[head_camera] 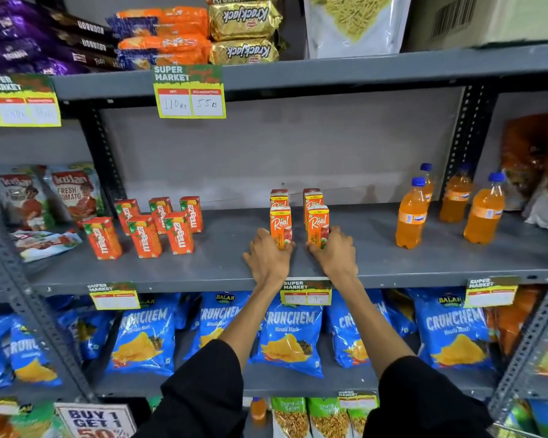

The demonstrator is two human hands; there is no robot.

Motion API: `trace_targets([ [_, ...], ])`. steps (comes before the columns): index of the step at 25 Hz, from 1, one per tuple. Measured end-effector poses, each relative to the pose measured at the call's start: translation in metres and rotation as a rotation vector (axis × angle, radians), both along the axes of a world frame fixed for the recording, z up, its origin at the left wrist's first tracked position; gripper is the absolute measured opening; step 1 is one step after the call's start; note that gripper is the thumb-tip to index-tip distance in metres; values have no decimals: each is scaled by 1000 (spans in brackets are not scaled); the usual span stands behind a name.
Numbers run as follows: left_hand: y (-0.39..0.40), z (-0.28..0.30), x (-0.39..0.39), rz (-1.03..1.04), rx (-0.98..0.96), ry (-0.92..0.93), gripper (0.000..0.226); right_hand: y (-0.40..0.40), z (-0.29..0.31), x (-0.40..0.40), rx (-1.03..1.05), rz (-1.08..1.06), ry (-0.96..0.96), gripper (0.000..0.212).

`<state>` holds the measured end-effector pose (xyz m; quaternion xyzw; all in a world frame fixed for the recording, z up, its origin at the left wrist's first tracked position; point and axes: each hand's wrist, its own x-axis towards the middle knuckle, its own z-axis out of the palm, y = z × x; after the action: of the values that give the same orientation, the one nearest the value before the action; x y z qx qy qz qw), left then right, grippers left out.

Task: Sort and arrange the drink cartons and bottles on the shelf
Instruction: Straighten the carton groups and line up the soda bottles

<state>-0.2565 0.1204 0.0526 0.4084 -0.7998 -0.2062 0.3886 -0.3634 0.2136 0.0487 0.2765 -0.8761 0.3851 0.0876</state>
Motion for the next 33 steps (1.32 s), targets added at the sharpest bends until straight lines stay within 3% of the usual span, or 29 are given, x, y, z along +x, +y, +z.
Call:
trace_targets([
  [9, -4, -3, -2, -16, 4, -10, 57, 0, -2, -1, 41, -29, 29, 61],
  [13, 6, 1, 6, 4, 6, 85, 64, 19, 0, 4, -210, 66, -98, 71],
  [15, 19, -1, 8, 3, -117, 208, 45, 41, -7, 5, -310, 88, -28, 60],
  [17, 41, -3, 4, -127, -181, 310, 25, 68, -12, -2, -342, 53, 103, 42],
  [21, 99, 3, -41, -446, -66, 401, 16, 123, 1, -38, -487, -69, 209, 21],
  [23, 128, 10, -76, -525, 37, 430, 14, 151, 10, -68, -512, -147, 206, 25],
  [26, 160, 14, -121, -550, 191, 430, 23, 181, 19, -111, -500, -265, 160, 48],
  [30, 177, 13, -164, -501, 239, 302, 57, 200, 20, -157, -236, -560, 116, 72],
  [33, 179, 15, -186, -511, 337, 248, 59, 214, 18, -186, -223, -521, -33, 89],
])
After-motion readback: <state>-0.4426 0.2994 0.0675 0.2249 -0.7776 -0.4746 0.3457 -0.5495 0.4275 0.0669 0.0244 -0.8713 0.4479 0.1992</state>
